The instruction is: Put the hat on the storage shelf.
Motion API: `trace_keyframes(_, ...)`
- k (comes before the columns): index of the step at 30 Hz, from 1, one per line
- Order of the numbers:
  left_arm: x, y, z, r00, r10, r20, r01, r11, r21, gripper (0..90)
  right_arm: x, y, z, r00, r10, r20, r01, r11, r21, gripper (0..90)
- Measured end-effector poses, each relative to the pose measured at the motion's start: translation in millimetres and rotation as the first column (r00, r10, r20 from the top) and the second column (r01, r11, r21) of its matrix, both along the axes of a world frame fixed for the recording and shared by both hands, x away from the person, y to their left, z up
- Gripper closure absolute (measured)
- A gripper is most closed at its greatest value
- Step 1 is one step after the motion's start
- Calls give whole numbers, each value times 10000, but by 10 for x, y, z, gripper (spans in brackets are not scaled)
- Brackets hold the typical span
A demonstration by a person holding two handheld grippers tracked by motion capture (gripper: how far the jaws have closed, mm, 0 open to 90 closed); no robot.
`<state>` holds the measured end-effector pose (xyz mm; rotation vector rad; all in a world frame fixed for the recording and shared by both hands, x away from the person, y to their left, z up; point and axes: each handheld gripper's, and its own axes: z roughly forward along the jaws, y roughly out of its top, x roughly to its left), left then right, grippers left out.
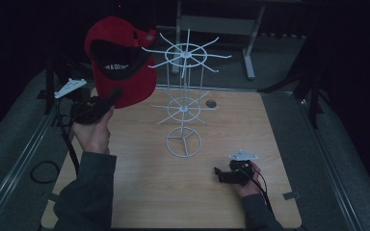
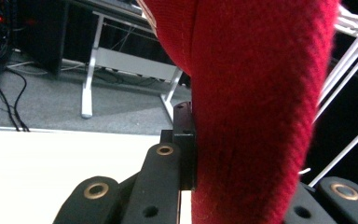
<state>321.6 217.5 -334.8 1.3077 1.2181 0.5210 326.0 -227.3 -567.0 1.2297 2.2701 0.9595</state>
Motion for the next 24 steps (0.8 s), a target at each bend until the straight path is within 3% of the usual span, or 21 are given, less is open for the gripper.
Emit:
trace_keyframes(14, -118, -35, 126, 9986, -141, 508, 146, 9999, -87, 844, 3, -1, 0, 10000, 27, 1, -27, 10000, 8, 137)
trace_keyframes(24, -235, -49, 131, 9971, -219, 726, 227, 9997, -108, 843, 4, -1, 0, 10000, 34, 18, -34, 10000, -6, 137)
